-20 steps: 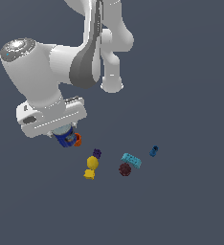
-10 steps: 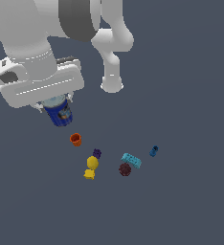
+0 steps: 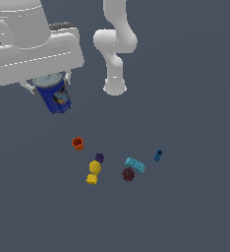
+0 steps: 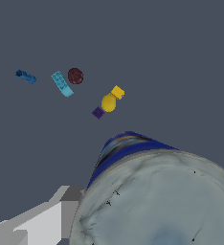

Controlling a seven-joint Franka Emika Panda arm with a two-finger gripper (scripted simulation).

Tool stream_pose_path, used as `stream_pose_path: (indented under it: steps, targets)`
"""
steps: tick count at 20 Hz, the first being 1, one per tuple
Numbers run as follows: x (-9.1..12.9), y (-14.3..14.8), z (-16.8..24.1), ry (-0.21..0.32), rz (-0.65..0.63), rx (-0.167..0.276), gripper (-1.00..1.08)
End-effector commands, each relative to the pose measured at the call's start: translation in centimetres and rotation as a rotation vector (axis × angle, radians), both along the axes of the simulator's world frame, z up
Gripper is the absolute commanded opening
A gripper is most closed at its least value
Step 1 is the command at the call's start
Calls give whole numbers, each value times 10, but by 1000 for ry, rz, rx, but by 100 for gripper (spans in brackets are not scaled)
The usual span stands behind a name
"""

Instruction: Pick up a designated object from a clutter of objects.

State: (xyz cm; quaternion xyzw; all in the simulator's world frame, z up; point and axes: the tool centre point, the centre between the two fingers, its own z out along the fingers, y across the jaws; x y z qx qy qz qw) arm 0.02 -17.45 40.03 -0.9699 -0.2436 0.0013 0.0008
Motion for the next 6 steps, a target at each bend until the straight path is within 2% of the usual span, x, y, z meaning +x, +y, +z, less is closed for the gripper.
stream_pose_path:
  steps: [1, 6]
  targets:
    - [-1, 0, 11, -3, 0, -1, -100]
    - [-1, 0, 17, -3, 0, -1, -100]
